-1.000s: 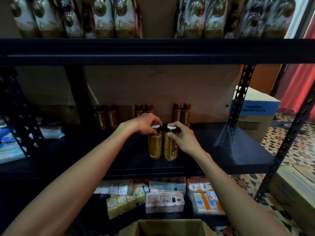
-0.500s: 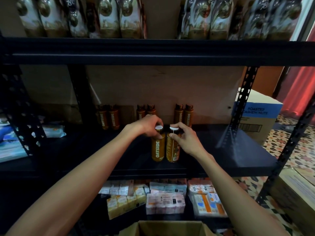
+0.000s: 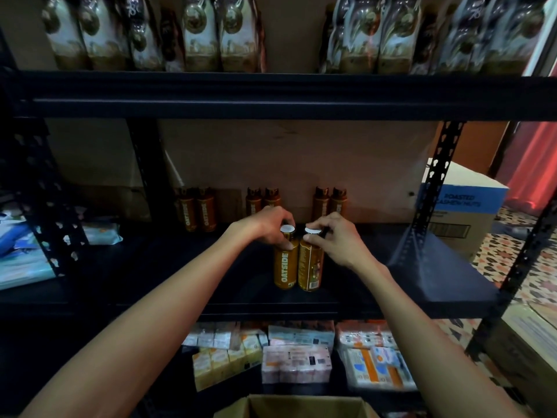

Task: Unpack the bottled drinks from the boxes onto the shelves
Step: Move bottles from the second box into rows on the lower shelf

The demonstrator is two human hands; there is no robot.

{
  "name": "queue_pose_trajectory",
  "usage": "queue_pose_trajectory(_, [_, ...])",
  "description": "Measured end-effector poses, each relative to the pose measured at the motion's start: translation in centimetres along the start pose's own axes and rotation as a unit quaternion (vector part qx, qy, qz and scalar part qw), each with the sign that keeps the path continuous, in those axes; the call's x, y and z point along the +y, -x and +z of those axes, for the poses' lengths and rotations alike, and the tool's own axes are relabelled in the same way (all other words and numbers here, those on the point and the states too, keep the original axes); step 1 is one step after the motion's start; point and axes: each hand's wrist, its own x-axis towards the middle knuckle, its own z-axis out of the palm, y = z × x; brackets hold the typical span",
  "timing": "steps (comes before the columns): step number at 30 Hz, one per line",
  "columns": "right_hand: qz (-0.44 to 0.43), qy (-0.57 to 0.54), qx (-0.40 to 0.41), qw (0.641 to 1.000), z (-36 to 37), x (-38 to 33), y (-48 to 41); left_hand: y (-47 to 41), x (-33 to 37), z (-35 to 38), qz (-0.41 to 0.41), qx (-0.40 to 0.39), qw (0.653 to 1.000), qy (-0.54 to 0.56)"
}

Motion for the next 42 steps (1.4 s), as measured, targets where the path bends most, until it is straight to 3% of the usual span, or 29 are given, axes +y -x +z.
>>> queue_pose_trajectory(5, [0.033, -0.042, -0.048, 0.997, -1.3, -0.8, 0.1, 0.2, 0.3, -0.2, -0.006, -0.004, 1.000, -0.002])
queue_pose_trajectory(12, [0.016, -0.017, -0.021, 1.000, -0.4, -0.4, 0.0, 0.3, 0.2, -0.1, -0.003, -0.002, 1.000, 0.007])
queue_pose_trajectory(16, [0.031, -0.079, -0.085, 0.993, -0.9, -0.6, -0.3, 0.2, 0.1, 0.0, -0.007, 0.000, 1.000, 0.001])
queue_pose_trajectory(23, [0.014, -0.052, -0.024, 0.998, 0.1, -0.1, 0.0, 0.0, 0.0, 0.1, -0.002, -0.002, 1.000, 0.005])
queue_pose_trajectory(31, [0.022, -0.062, -0.112, 0.992, -0.1, 0.4, -0.3, -0.1, -0.1, 0.3, 0.004, -0.001, 1.000, 0.019])
queue_pose_trajectory(35, [0.012, -0.078, -0.066, 0.995, 0.8, 0.6, 0.3, -0.2, 0.0, 0.5, 0.003, -0.001, 1.000, 0.013])
queue_pose_trajectory(42, [0.017, -0.113, -0.069, 0.991, 0.9, 1.1, 0.6, 0.2, -1.5, 1.5, 0.020, 0.036, 0.997, 0.071])
